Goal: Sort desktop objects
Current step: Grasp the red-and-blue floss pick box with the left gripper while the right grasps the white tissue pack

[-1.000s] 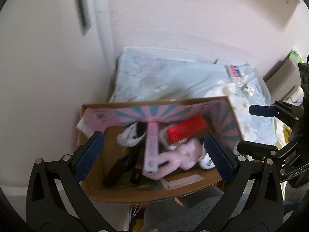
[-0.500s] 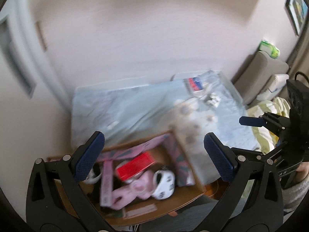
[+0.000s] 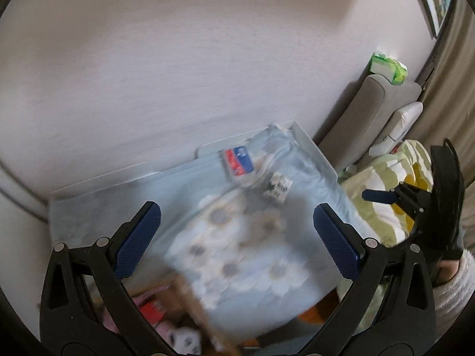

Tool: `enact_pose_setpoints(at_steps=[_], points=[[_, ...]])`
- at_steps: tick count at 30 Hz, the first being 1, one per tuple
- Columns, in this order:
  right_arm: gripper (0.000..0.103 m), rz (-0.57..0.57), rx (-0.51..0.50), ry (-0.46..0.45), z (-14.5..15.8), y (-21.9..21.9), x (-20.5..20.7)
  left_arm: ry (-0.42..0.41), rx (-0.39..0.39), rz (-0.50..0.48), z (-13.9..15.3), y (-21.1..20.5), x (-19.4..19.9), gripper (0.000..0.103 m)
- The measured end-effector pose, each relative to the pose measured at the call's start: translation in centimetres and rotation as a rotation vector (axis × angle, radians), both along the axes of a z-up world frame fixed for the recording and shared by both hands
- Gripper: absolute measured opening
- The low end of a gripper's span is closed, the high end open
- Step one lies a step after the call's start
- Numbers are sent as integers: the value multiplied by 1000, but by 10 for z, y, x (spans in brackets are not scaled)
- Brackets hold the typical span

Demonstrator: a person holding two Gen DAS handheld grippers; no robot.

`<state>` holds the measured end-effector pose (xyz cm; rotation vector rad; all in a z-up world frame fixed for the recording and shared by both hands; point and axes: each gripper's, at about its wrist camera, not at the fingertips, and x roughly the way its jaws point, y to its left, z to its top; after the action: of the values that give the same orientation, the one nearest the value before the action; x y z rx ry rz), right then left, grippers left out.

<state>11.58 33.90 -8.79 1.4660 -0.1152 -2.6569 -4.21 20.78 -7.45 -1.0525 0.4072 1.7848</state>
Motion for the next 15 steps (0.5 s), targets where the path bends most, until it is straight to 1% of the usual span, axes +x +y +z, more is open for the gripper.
enact_pose_setpoints(at_steps=[3, 6, 11, 15], points=[[89, 46, 26, 28, -8, 15, -12, -17, -19, 15, -24, 42, -7, 102], [89, 102, 35, 52, -25, 30, -30, -35, -46, 39, -55, 80, -17, 100], [89, 170, 17, 58, -70, 47, -62, -63, -96, 83, -115, 132, -33, 96], [89, 214, 31, 53, -107, 48, -82, -66, -135, 110, -151, 159, -41, 96]])
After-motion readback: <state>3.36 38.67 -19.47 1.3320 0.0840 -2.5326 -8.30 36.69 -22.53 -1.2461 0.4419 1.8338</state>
